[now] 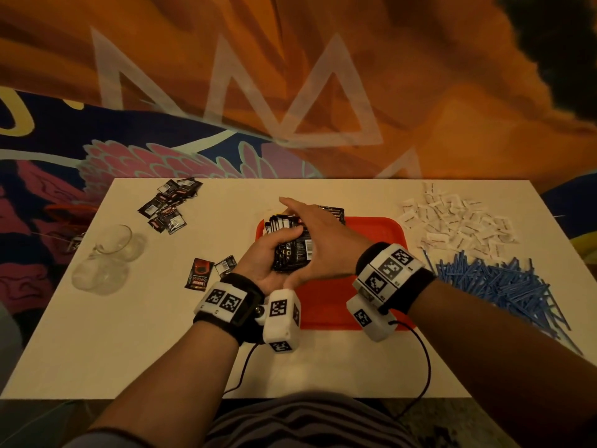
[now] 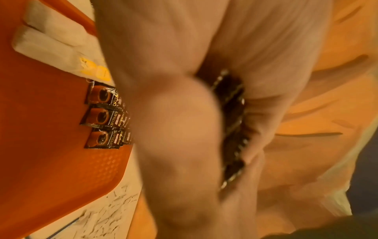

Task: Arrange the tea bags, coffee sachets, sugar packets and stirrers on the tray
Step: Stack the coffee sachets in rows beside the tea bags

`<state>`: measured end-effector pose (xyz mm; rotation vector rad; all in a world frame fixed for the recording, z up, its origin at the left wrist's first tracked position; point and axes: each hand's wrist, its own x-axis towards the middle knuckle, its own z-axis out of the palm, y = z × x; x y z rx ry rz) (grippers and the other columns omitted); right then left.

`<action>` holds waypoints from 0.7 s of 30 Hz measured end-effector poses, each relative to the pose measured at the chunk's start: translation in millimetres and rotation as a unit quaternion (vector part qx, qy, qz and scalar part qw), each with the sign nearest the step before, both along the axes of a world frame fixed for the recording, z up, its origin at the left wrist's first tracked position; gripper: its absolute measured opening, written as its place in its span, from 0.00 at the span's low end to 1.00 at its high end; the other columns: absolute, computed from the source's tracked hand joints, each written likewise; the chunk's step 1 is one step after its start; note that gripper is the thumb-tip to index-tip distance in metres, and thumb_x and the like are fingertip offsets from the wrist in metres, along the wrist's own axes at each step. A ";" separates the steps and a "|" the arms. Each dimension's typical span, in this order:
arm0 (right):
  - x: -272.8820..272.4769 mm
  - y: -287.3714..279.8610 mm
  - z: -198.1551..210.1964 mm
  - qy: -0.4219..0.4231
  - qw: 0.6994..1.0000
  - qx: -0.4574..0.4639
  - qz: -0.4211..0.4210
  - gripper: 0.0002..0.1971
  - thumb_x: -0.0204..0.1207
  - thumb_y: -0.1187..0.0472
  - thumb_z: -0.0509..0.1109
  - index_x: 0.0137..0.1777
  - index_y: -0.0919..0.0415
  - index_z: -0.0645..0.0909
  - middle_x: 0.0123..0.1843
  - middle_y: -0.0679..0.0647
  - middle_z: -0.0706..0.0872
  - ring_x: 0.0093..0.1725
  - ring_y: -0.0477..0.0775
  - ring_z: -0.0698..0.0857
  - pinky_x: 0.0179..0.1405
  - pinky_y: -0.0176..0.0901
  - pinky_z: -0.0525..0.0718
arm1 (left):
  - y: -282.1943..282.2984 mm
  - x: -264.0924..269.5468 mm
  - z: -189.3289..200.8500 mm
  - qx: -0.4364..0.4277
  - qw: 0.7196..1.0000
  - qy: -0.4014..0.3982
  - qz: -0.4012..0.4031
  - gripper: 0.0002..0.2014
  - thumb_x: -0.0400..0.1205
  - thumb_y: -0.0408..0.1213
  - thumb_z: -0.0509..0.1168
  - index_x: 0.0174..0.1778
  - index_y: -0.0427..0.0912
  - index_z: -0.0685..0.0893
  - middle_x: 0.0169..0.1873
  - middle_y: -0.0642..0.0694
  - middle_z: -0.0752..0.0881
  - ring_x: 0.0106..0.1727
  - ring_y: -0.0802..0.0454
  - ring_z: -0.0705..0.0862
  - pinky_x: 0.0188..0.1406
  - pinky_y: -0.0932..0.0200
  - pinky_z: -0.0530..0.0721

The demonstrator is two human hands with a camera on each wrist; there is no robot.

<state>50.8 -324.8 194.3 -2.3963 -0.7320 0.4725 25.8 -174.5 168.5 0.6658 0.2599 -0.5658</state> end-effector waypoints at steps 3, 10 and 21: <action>2.7 -5.1 -4.0 0.058 0.990 0.091 -0.088 0.60 0.55 0.36 0.84 0.84 0.43 0.52 0.76 0.46 0.68 0.75 0.48 0.70 0.74 0.46 0.70 | 3.8 6.7 -7.5 0.048 0.998 -0.006 0.028 0.22 0.76 0.29 0.64 0.67 0.47 0.83 0.54 0.38 0.90 0.47 0.42 0.91 0.42 0.48 0.91; 13.5 -14.9 -29.4 0.184 0.935 0.175 -0.246 0.13 0.69 0.54 0.82 0.47 0.59 0.83 0.38 0.53 0.88 0.36 0.48 0.87 0.40 0.50 0.86 | -2.0 16.6 -22.3 0.127 0.989 -0.029 0.067 0.20 0.75 0.26 0.69 0.62 0.45 0.82 0.57 0.34 0.89 0.51 0.39 0.90 0.42 0.46 0.90; 17.8 -14.7 -45.8 0.046 0.920 0.200 -0.333 0.13 0.76 0.67 0.68 0.38 0.54 0.66 0.44 0.62 0.86 0.38 0.57 0.89 0.36 0.57 0.86 | -18.0 21.5 -18.7 0.306 0.945 -0.047 0.104 0.07 0.82 0.30 0.71 0.39 0.43 0.83 0.37 0.41 0.88 0.41 0.42 0.89 0.39 0.44 0.90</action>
